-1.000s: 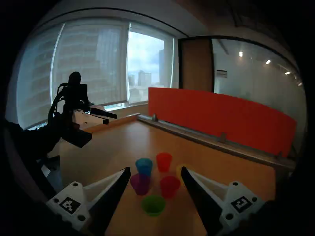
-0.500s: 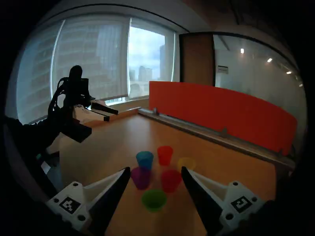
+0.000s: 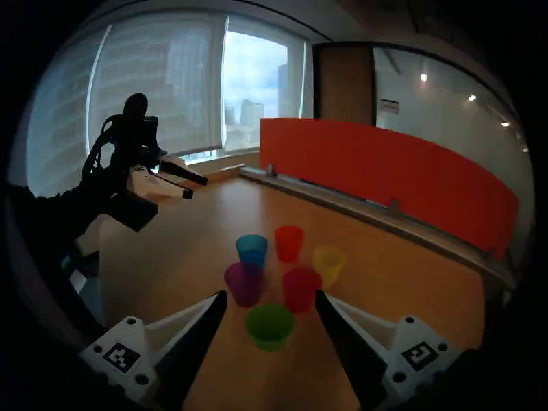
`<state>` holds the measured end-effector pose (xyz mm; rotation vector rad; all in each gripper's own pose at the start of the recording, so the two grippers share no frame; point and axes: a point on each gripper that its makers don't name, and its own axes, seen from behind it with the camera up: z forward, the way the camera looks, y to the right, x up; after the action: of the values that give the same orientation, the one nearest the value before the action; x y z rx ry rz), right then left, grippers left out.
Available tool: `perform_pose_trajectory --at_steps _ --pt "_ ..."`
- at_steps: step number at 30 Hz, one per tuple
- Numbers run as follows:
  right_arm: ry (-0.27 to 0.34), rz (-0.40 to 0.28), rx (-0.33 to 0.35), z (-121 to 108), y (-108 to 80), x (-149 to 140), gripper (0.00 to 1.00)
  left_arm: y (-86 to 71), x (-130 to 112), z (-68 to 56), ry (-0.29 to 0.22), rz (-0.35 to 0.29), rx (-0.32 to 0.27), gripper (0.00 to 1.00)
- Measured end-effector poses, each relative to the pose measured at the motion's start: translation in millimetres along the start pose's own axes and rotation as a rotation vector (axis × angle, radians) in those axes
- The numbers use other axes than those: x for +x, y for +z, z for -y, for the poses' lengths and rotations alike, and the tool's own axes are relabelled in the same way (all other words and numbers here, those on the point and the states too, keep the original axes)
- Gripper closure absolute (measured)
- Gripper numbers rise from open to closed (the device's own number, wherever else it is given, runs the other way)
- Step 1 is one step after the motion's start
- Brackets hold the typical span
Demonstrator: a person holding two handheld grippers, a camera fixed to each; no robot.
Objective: Pour water
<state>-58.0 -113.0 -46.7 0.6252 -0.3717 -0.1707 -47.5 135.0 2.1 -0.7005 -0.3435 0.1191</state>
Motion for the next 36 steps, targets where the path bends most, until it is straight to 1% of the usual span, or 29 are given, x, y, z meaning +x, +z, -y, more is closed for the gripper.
perform_pose_trajectory --at_steps 7,15,24,36 --pt "-0.001 0.043 -0.006 -1 7.4 -25 0.00 10.3 -26 2.1 0.015 0.043 0.011 0.07" --pt "-0.008 0.078 -0.013 0 14.8 -42 0.00 19.0 -47 7.4 0.018 0.074 0.027 0.07" --pt "0.009 0.108 -0.014 2 28.1 -65 0.00 30.5 -61 13.8 0.015 0.084 0.045 0.07" --pt "0.011 0.157 -0.006 4 50.9 -95 0.00 47.8 -81 10.2 0.019 0.114 0.035 0.07"
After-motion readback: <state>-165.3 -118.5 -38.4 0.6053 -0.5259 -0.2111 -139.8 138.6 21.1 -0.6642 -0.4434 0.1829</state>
